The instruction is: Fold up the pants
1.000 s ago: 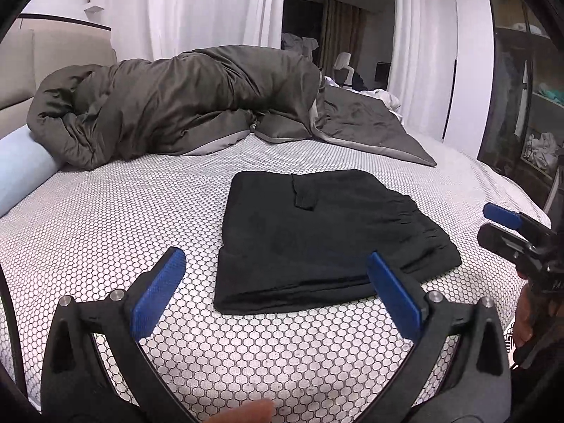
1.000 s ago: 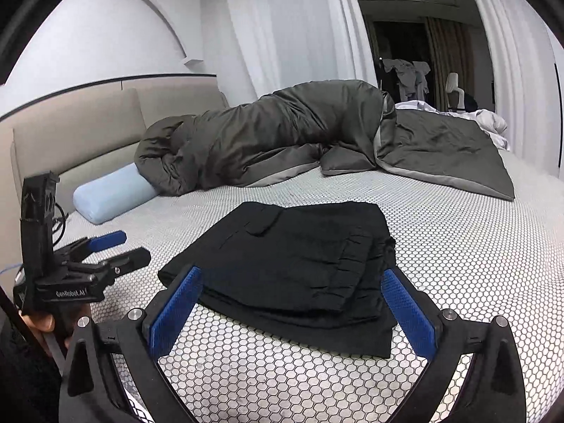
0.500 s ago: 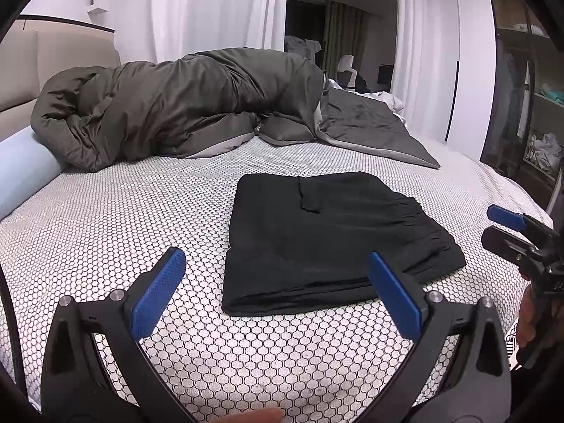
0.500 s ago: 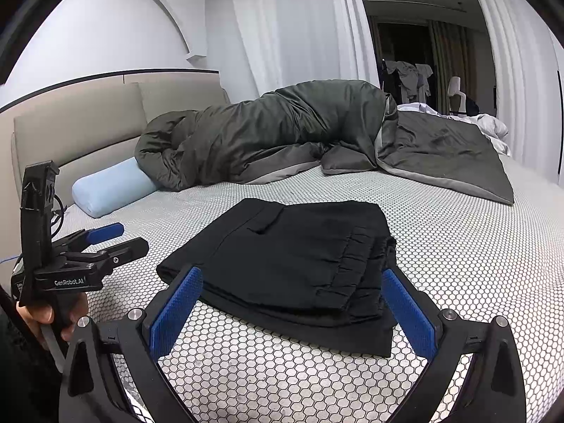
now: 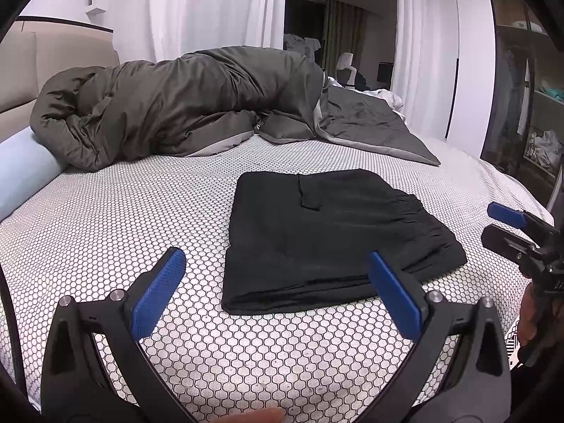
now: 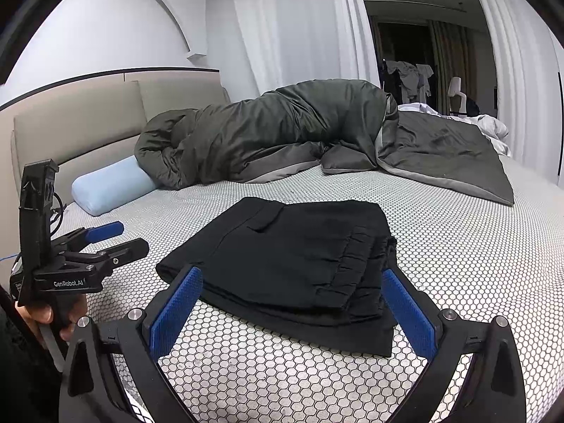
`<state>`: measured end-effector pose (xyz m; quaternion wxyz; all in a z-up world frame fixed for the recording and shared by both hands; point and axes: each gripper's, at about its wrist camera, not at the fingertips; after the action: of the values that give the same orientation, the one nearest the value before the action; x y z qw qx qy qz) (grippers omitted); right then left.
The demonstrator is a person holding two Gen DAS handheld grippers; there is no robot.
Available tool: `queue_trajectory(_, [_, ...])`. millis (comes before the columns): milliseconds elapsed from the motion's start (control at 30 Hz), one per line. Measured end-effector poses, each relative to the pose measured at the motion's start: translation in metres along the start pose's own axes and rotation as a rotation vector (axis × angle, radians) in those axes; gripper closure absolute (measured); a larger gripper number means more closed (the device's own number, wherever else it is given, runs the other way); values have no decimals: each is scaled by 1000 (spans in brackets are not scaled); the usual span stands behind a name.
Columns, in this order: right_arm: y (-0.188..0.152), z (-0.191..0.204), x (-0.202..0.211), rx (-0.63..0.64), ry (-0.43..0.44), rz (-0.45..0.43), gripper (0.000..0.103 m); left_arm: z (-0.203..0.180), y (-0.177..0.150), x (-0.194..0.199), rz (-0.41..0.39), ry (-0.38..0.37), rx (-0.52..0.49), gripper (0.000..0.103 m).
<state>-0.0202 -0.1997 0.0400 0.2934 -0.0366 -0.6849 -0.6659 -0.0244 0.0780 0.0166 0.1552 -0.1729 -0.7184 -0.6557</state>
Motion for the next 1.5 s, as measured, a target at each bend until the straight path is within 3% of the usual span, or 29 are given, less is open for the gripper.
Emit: queue_trajectory(1500, [-1, -1, 0, 3, 1, -6, 0, 6, 1, -1, -5, -6, -9, 1])
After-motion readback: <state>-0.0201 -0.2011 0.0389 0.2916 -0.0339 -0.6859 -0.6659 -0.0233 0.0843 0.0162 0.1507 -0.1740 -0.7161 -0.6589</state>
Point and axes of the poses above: each gripper's, at about its wrist camera, not at the fingertips, and x roughly against the way its jaws point, z to its left, y to its top, and after that the axes turned 1 degree about x, right-handed
